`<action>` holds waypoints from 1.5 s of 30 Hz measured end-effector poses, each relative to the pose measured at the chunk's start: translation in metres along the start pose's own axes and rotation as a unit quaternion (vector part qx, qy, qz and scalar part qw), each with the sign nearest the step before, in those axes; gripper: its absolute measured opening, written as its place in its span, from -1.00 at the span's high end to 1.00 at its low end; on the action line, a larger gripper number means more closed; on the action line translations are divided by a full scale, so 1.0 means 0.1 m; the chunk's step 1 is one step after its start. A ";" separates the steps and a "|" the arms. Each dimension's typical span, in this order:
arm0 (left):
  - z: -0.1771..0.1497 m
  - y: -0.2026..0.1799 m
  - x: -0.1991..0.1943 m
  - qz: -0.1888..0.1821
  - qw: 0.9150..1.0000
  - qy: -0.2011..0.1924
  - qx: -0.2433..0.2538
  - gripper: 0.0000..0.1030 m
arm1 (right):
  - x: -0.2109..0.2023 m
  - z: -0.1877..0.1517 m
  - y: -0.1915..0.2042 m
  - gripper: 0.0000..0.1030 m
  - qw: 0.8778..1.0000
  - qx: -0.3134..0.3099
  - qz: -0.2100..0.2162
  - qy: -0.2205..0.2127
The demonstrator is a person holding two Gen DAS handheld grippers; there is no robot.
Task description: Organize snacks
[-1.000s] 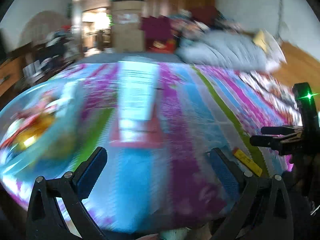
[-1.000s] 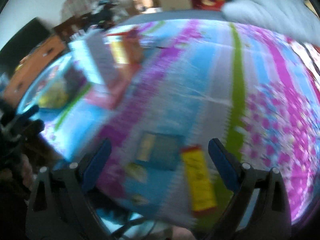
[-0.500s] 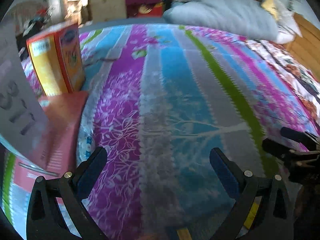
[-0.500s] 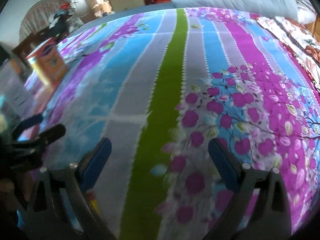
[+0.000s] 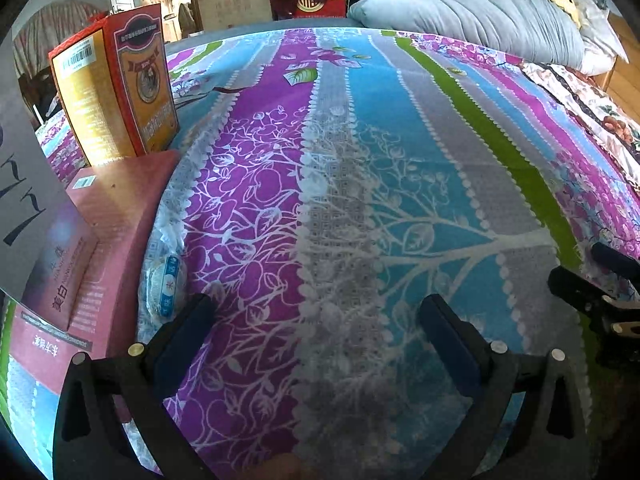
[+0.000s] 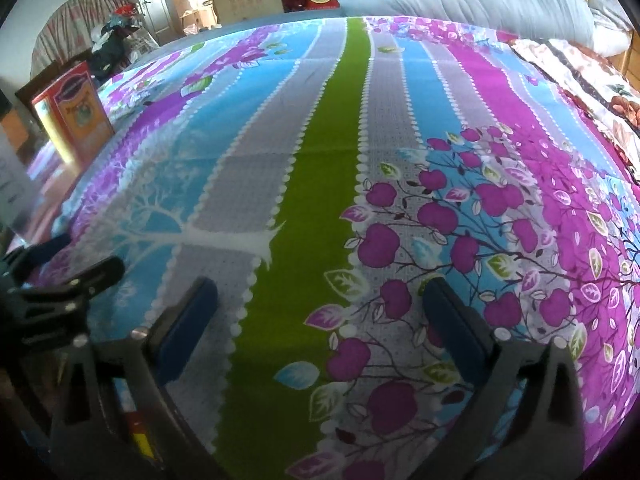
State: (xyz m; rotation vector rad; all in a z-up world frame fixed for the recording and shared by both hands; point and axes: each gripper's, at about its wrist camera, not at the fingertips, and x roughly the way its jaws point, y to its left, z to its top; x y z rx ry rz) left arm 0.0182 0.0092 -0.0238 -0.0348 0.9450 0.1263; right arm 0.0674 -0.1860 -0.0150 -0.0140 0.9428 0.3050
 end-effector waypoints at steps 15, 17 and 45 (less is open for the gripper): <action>0.00 0.00 0.03 -0.001 1.000 0.000 -0.001 -1.00 | 0.02 0.01 -0.02 -1.00 1.000 0.004 0.005 0.000; 0.00 0.00 0.03 0.000 1.000 0.000 0.000 -1.00 | 0.03 0.01 -0.02 -1.00 1.000 0.003 0.005 0.001; 0.01 0.00 0.04 0.002 1.000 0.000 0.002 -1.00 | 0.03 0.02 -0.02 -1.00 1.000 0.004 0.006 0.000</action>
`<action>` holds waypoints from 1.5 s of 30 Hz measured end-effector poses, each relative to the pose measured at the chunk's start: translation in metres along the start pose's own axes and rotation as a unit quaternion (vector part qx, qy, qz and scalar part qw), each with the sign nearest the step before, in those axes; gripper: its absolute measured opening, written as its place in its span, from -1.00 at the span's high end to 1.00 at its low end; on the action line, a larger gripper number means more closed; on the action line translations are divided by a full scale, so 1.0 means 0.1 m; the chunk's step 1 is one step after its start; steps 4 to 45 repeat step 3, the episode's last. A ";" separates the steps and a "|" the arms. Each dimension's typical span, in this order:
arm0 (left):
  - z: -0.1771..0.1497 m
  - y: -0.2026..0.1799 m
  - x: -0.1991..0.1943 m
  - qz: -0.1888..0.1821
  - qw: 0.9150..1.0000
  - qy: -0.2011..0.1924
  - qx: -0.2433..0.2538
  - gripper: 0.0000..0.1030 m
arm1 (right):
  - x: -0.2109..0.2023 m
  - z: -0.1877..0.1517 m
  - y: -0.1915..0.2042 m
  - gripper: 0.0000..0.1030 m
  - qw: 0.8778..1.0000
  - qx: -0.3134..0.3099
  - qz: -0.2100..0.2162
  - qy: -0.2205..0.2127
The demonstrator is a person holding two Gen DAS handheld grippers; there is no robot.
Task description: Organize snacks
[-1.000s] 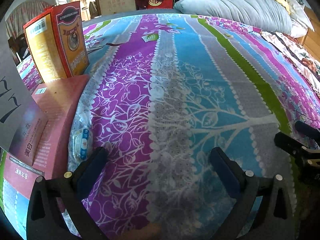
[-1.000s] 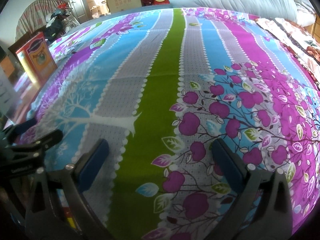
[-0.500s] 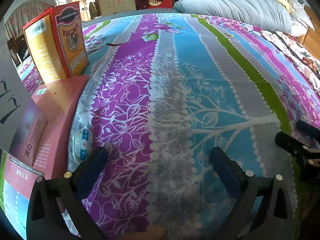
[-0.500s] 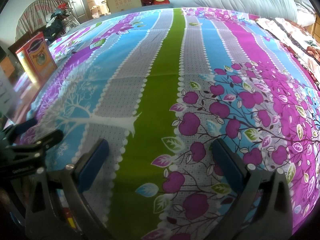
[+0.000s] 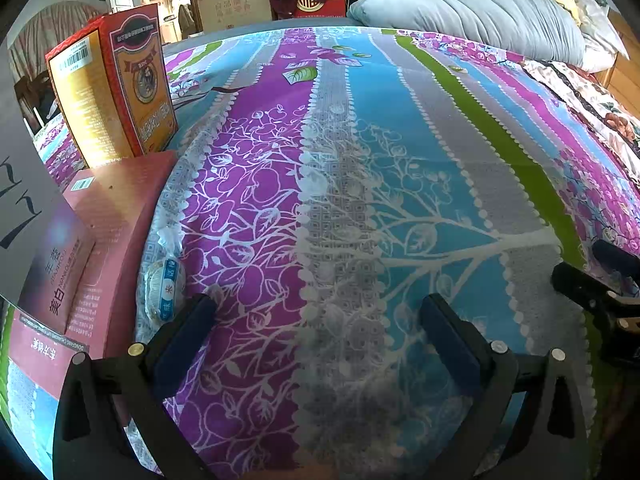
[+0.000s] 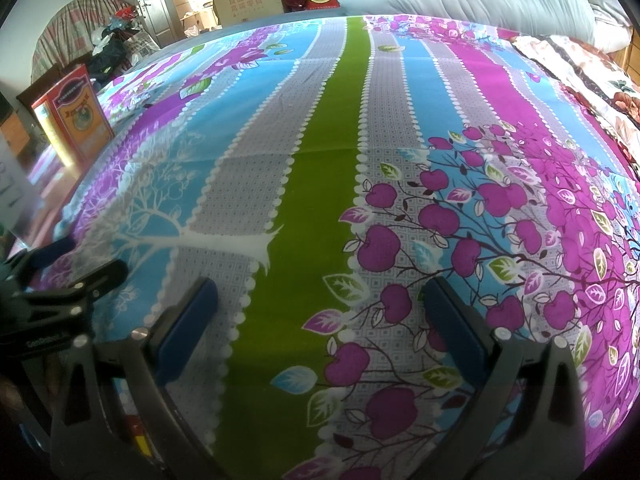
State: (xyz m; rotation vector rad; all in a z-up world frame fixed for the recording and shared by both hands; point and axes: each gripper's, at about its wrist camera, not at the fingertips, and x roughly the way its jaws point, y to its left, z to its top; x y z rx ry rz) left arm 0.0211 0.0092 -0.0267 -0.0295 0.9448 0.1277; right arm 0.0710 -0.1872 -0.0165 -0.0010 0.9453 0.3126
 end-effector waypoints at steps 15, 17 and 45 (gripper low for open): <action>0.01 0.00 0.01 0.001 1.000 -0.002 0.001 -1.00 | 0.00 0.00 0.00 -1.00 1.000 0.000 -0.001 0.000; 0.01 0.00 0.01 0.001 1.000 -0.002 0.001 -1.00 | 0.00 0.00 0.00 -1.00 1.000 0.000 -0.001 0.000; 0.01 0.00 0.01 0.001 1.000 -0.002 0.001 -1.00 | 0.00 0.00 0.00 -1.00 1.000 0.000 -0.001 0.000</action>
